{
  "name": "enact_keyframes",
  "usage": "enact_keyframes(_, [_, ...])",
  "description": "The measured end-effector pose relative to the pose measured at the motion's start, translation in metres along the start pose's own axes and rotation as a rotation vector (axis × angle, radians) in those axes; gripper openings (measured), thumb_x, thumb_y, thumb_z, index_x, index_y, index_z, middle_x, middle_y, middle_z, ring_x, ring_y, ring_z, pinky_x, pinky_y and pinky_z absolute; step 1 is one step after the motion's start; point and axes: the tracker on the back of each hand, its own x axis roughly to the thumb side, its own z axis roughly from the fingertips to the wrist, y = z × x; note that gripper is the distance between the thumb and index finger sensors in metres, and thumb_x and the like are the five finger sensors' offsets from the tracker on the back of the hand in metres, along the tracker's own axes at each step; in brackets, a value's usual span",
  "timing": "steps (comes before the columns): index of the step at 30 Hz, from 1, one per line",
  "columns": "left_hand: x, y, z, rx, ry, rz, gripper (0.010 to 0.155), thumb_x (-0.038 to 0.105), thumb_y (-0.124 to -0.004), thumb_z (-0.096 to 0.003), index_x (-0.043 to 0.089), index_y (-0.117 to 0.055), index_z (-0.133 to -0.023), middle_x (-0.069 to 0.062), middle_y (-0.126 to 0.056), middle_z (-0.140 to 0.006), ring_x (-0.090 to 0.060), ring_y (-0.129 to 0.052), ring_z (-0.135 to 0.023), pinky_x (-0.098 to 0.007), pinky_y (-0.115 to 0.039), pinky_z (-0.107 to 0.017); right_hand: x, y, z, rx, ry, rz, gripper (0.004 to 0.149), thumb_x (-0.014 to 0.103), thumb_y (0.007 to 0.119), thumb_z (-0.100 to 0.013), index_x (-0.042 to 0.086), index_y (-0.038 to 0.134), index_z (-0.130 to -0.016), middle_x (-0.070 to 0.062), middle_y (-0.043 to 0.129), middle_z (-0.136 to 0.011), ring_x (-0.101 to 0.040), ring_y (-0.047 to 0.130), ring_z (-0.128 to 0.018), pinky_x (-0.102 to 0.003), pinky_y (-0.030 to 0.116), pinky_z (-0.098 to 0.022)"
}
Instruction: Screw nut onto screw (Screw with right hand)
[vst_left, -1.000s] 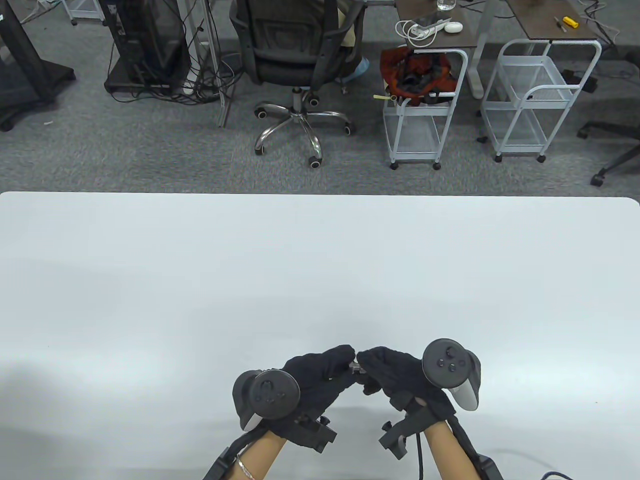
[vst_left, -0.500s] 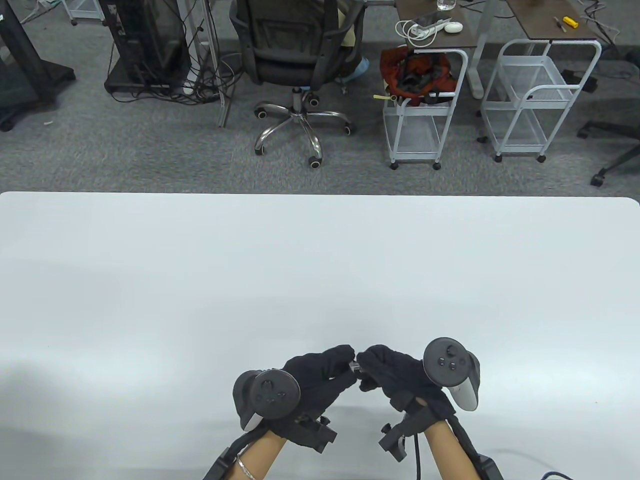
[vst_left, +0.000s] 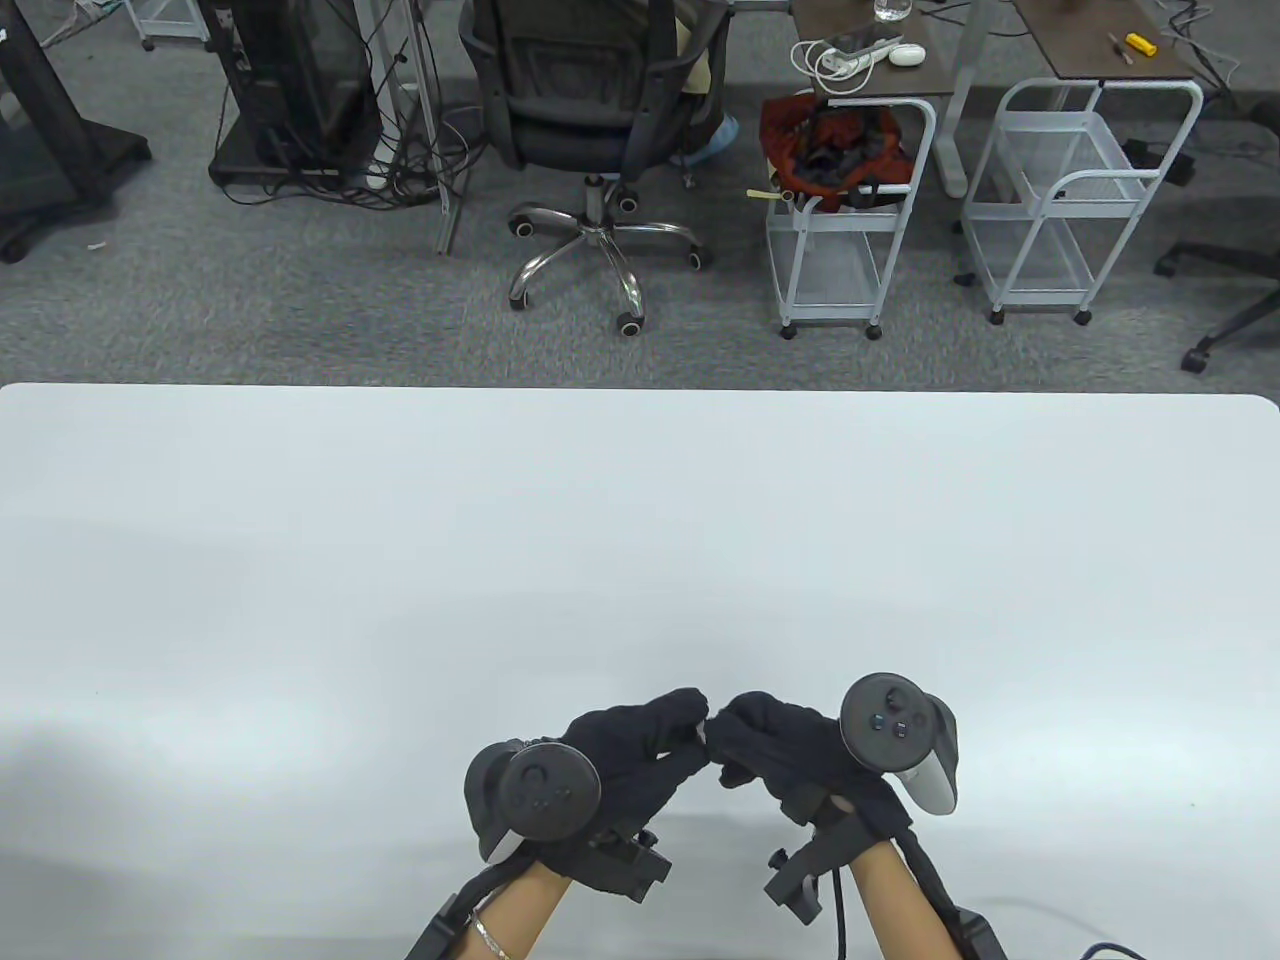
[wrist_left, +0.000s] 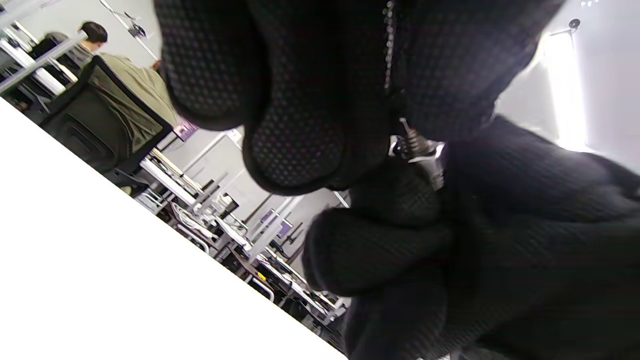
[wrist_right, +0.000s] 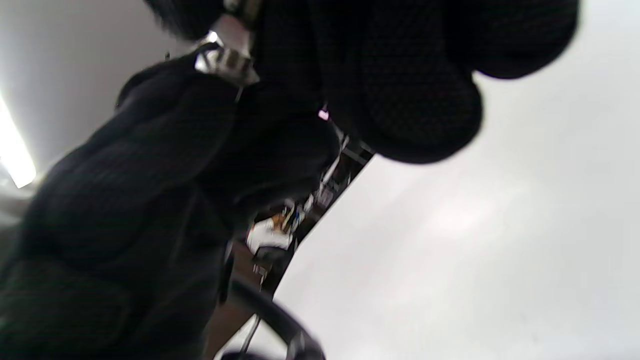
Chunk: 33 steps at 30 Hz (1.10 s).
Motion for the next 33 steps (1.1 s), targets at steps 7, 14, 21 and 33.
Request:
enact_keyframes(7, [-0.0006,0.0015,0.0003,0.013,0.01,-0.033,0.045,0.043,-0.086,-0.0413,0.022,-0.089,-0.081,0.006,-0.109,-0.065,-0.008,-0.11,-0.05,-0.03,-0.09,-0.046,-0.0004,0.002,-0.0021,0.21,0.027,-0.033,0.05,0.038,0.07,-0.06,-0.005,0.071,-0.086,-0.032,0.083,-0.08,-0.039,0.096,-0.058,-0.056,0.072,-0.046])
enact_keyframes(14, [0.0004,0.0009,0.0004,0.013,0.001,-0.011,0.045,0.043,-0.086,-0.0416,0.022,-0.089,-0.081,0.008,-0.109,-0.066,-0.008,-0.11,-0.051,-0.03,-0.09,-0.047,-0.0012,-0.0002,-0.0004,0.049,0.003,-0.055,0.047,0.039,0.063,-0.061,-0.002,0.084,-0.072,-0.027,0.096,-0.064,-0.034,0.102,-0.042,-0.052,0.078,-0.037])
enact_keyframes(21, [-0.0006,0.0006,0.0001,0.008,-0.003,0.004,0.046,0.044,-0.086,-0.0416,0.021,-0.089,-0.081,0.009,-0.109,-0.066,-0.008,-0.11,-0.051,-0.03,-0.09,-0.047,0.0001,-0.0003,0.0002,0.001,-0.007,-0.037,0.046,0.039,0.063,-0.061,0.0,0.086,-0.068,-0.024,0.098,-0.059,-0.031,0.104,-0.036,-0.05,0.079,-0.034])
enact_keyframes(33, [0.0004,0.0004,0.0005,0.009,0.002,0.013,0.045,0.044,-0.086,-0.0415,0.021,-0.089,-0.081,0.008,-0.109,-0.066,-0.008,-0.11,-0.051,-0.03,-0.09,-0.047,0.0,-0.0012,-0.0001,0.014,-0.001,-0.043,0.045,0.037,0.061,-0.061,0.0,0.086,-0.067,-0.024,0.098,-0.058,-0.031,0.104,-0.036,-0.05,0.079,-0.034])
